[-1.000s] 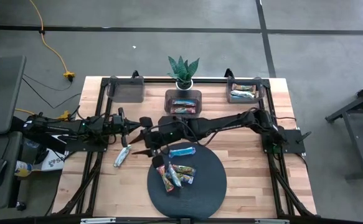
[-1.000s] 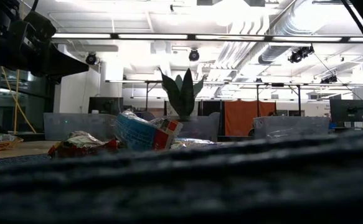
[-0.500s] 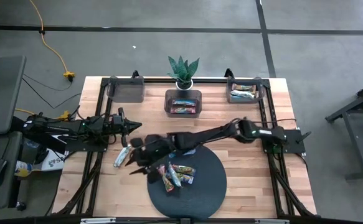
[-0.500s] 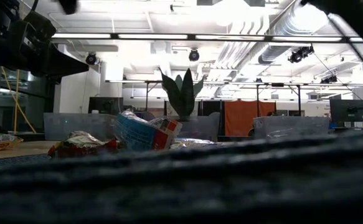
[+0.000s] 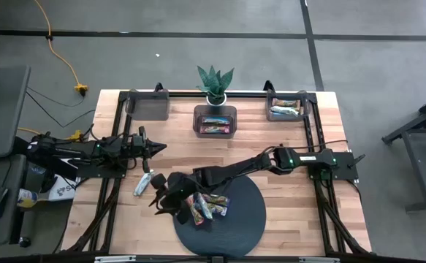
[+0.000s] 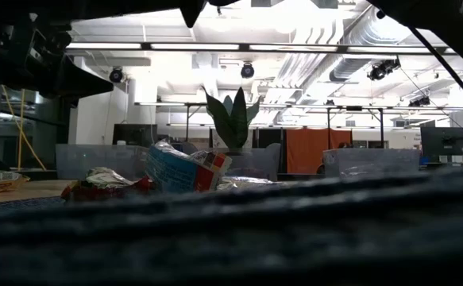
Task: Pick and place Granola Bars by type
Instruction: Put the red granola bar into the middle black bin
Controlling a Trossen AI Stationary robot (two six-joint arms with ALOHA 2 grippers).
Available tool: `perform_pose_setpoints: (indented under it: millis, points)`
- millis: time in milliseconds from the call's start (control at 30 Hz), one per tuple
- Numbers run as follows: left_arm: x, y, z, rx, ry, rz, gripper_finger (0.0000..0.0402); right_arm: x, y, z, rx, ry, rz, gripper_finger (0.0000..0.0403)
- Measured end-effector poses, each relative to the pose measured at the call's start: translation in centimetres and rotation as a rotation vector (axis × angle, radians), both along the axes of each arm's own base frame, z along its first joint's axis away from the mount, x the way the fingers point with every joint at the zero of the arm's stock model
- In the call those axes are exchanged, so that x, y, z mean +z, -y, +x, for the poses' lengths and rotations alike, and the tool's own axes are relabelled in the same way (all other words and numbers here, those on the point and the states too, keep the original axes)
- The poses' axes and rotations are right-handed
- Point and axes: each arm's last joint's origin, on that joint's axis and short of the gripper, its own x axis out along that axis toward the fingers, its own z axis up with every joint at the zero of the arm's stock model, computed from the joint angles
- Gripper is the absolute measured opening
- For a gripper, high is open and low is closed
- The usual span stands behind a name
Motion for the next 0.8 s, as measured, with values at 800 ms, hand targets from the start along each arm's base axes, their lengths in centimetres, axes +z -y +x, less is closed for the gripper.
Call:
perform_pose_setpoints:
  millis: [800]
  points:
    - [0.0,0.0,0.0,0.0,0.0,0.0,0.0001,-7.3,7.4,1.9,-0.306,-0.166,-0.097,0.0149]
